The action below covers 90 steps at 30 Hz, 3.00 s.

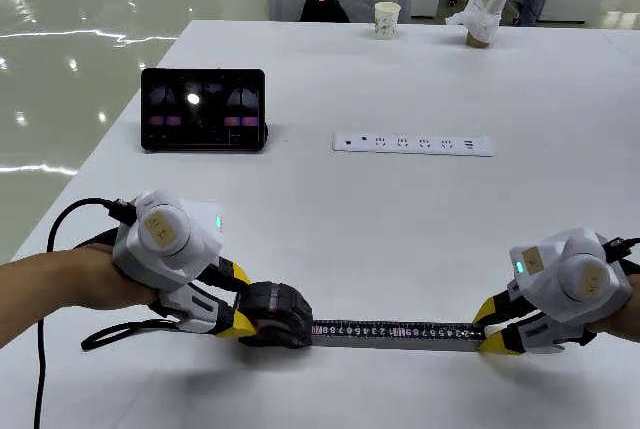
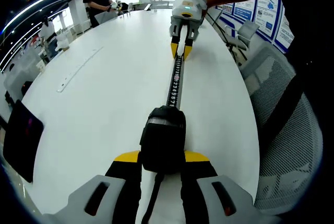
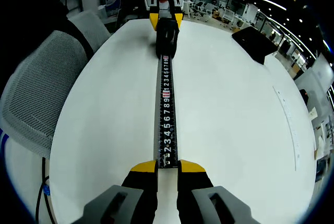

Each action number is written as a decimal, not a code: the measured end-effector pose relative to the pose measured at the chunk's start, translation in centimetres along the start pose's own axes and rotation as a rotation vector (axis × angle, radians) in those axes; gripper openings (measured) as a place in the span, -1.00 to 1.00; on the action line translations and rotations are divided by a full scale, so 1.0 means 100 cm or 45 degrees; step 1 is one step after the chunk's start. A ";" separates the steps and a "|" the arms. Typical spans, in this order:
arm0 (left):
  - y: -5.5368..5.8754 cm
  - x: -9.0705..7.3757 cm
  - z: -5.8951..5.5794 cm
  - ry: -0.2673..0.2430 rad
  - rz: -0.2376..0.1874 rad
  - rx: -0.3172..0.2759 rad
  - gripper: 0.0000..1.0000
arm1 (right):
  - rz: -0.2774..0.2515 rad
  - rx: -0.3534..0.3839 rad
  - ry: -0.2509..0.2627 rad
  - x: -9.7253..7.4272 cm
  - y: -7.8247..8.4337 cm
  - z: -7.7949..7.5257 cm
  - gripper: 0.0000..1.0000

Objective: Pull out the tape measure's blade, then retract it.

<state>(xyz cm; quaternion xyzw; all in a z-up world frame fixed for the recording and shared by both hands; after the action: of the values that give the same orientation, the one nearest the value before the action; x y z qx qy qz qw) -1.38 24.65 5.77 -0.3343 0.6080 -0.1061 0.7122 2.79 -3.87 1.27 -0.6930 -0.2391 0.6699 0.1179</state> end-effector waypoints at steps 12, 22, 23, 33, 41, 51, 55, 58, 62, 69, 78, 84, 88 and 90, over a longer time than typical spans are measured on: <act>0.000 0.000 0.000 0.002 0.006 0.003 -0.55 | 0.006 0.040 0.014 -0.009 0.015 0.002 -0.80; -0.001 0.001 -0.001 -0.015 0.016 0.021 -0.54 | 0.031 0.018 0.022 -0.008 0.015 0.001 -0.77; -0.001 0.001 -0.001 -0.017 0.017 0.022 -0.54 | 0.034 0.014 0.023 -0.008 0.014 0.001 -0.77; -0.002 0.001 -0.001 -0.022 0.041 0.044 -0.53 | 0.063 -0.017 0.017 -0.008 0.014 0.001 -0.75; -0.004 0.001 0.000 -0.032 0.081 0.084 -0.51 | 0.097 -0.052 0.036 -0.010 0.014 0.000 -0.69; 0.007 -0.010 0.001 -0.075 0.111 0.038 -0.22 | 0.118 0.015 0.076 -0.019 0.026 0.005 -0.46; 0.014 -0.015 -0.003 -0.089 0.112 0.010 -0.15 | 0.116 0.055 0.099 -0.023 0.031 0.009 -0.32; 0.019 -0.018 -0.007 -0.099 0.105 -0.019 -0.09 | 0.106 0.087 0.115 -0.026 0.032 0.013 -0.28; 0.026 -0.021 -0.015 -0.107 0.101 -0.068 -0.01 | 0.097 0.127 0.137 -0.030 0.035 0.017 -0.19; 0.035 -0.025 -0.026 -0.126 0.085 -0.139 0.14 | 0.071 0.195 0.170 -0.036 0.032 0.028 -0.06; 0.040 -0.029 -0.039 -0.169 0.025 -0.247 0.31 | 0.019 0.317 0.214 -0.036 0.031 0.043 0.07; 0.039 -0.029 -0.046 -0.195 -0.015 -0.306 0.39 | -0.012 0.398 0.246 -0.037 0.028 0.050 0.15; 0.037 -0.028 -0.051 -0.225 -0.063 -0.358 0.44 | -0.051 0.469 0.280 -0.039 0.023 0.054 0.18; 0.035 -0.028 -0.054 -0.232 -0.092 -0.378 0.44 | -0.070 0.478 0.286 -0.040 0.020 0.057 0.20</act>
<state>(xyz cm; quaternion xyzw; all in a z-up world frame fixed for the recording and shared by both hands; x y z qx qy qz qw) -8.02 26.99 5.66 -0.4657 0.5377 -0.0098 0.7028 -2.39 -8.41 3.33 -0.7224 -0.1143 0.6176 0.2890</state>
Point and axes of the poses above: the centre of the closed fingertips' face, and the gripper's own axes: x roughly forward along the fingers, z roughly to its left, y roughly out of its underside, the point moved 3 cm from there along -x, roughly backward along the fingers
